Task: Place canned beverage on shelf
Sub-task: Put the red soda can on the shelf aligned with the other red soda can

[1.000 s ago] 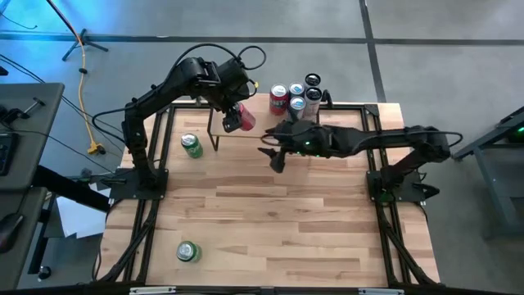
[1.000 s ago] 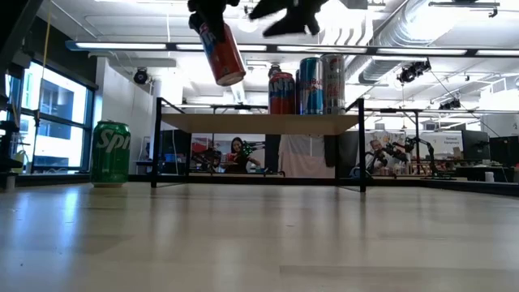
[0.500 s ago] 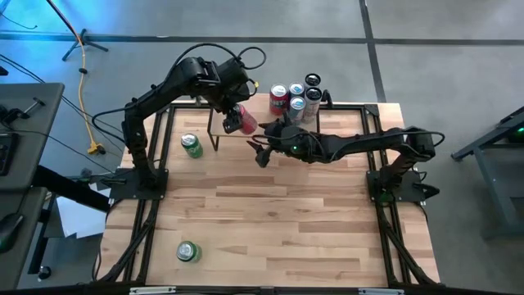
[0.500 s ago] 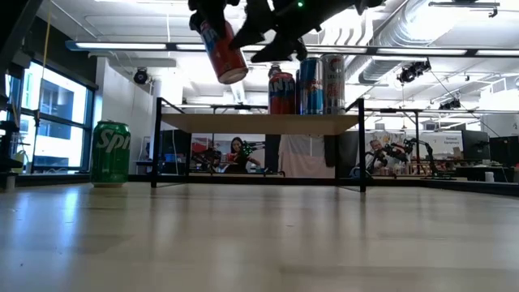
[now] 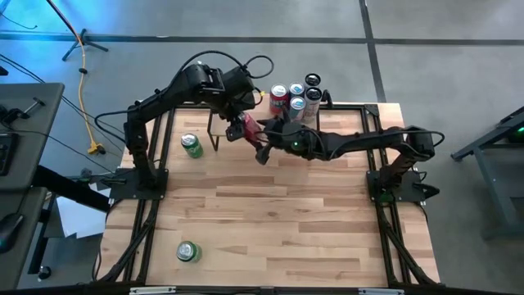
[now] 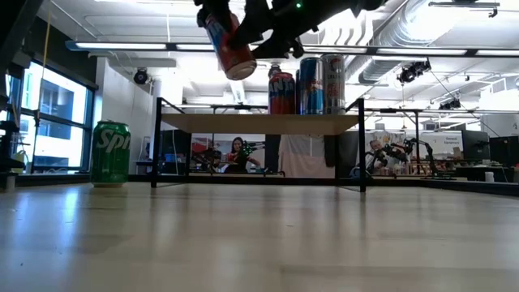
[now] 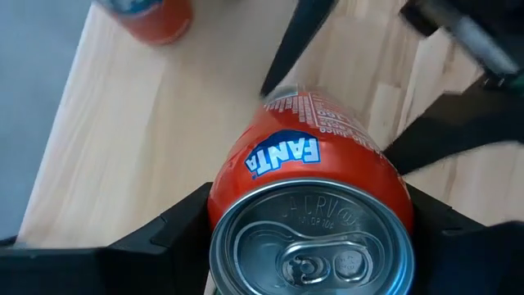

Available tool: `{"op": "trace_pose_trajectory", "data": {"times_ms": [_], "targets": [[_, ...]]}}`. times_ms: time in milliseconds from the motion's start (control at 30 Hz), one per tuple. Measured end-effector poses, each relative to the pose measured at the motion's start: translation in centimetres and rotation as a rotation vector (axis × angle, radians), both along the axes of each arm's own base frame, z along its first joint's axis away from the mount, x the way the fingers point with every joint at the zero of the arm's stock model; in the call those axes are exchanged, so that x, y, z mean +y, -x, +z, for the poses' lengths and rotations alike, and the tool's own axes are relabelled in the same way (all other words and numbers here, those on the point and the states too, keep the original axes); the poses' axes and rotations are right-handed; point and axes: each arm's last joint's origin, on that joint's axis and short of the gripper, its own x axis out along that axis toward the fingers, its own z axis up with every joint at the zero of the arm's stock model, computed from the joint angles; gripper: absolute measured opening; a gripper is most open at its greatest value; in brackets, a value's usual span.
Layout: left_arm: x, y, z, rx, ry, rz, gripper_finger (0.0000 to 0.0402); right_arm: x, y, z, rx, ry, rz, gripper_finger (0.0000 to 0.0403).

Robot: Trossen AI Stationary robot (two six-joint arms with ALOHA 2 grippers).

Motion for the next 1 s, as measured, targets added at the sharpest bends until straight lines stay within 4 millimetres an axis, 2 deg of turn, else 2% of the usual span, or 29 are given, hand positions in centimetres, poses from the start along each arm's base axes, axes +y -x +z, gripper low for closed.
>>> {"op": "trace_pose_trajectory", "data": {"times_ms": [700,900,1000], "targets": [[-1.3,-1.2,0.1,-0.064,-0.013,-0.077,0.0237,-0.8,0.0,0.0,-0.016,-0.061,0.144,0.0321],[-1.3,-1.3,0.1,-0.067,-0.023,-0.082,0.0248,-0.8,0.0,0.0,-0.018,-0.063,0.140,0.0284],[-1.3,-1.3,0.2,-0.071,-0.032,-0.067,0.0264,-0.8,-0.1,0.0,-0.020,-0.065,0.141,0.0284]]}}
